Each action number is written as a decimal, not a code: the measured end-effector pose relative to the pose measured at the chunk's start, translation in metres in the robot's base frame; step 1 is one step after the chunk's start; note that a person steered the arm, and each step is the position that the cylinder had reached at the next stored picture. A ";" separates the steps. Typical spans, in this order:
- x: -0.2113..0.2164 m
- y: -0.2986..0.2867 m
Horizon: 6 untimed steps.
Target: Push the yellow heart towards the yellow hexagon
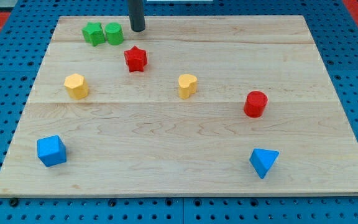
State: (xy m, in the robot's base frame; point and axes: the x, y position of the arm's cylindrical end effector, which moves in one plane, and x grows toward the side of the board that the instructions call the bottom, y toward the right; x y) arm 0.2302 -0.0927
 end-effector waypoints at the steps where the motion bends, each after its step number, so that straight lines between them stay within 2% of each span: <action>1: 0.001 0.039; 2: 0.035 0.121; 3: 0.117 0.156; 4: 0.173 0.119; 5: 0.175 0.048; 6: 0.203 0.119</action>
State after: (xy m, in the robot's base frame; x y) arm 0.4335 0.0262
